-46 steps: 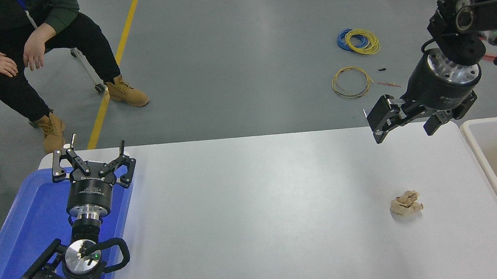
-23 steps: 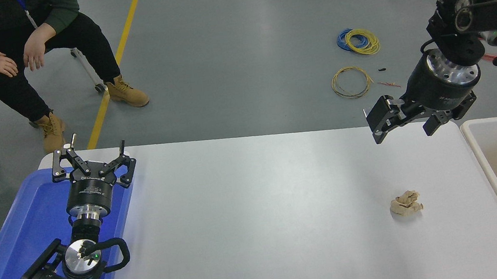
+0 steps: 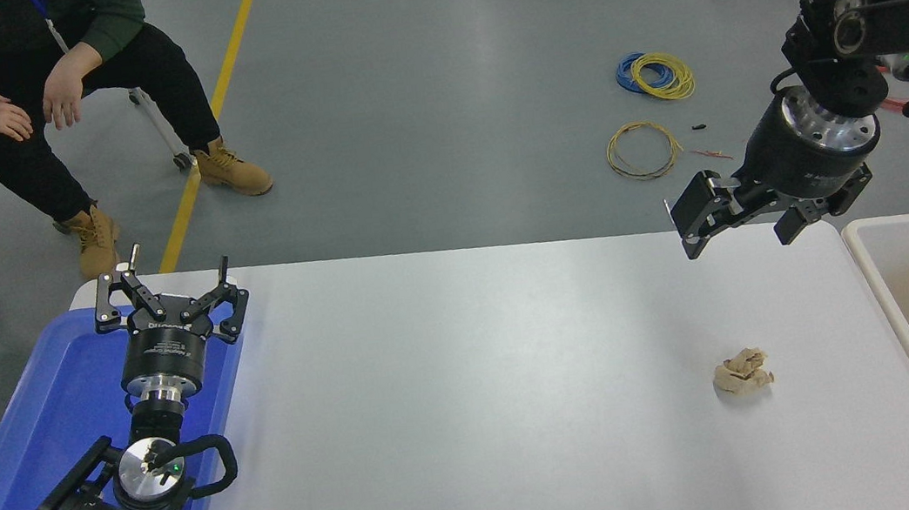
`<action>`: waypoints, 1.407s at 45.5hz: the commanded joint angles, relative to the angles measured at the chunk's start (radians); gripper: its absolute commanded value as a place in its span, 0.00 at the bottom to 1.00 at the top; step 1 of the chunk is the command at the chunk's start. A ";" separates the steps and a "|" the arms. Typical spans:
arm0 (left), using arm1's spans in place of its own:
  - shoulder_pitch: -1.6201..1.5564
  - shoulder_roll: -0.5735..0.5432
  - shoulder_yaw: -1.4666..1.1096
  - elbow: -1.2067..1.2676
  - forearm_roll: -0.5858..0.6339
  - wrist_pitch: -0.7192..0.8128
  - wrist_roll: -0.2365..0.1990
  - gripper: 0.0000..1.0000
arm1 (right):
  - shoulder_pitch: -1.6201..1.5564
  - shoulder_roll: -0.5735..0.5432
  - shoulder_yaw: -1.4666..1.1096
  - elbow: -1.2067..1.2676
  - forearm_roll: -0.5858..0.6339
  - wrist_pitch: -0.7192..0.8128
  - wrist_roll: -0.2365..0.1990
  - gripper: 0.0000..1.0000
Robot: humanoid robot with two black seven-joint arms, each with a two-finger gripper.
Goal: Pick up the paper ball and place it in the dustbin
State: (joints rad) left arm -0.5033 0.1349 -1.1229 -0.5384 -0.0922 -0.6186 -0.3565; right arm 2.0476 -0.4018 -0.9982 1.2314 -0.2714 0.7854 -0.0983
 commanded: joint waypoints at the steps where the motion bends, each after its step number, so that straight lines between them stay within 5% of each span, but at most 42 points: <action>1: 0.000 0.000 0.000 0.000 0.000 0.000 -0.001 1.00 | -0.012 -0.005 0.033 -0.010 0.000 0.000 0.000 1.00; 55: 0.000 0.000 0.000 0.000 0.000 -0.001 0.001 1.00 | -0.145 -0.078 -0.071 -0.162 -0.018 0.000 0.000 1.00; 64: 0.000 0.000 0.000 0.000 0.000 0.000 0.001 1.00 | -0.253 -0.086 -0.056 -0.191 -0.012 -0.152 0.000 1.00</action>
State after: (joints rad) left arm -0.5046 0.1347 -1.1229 -0.5386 -0.0920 -0.6194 -0.3557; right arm 1.9061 -0.4805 -1.0428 1.0791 -0.2861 0.7507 -0.0981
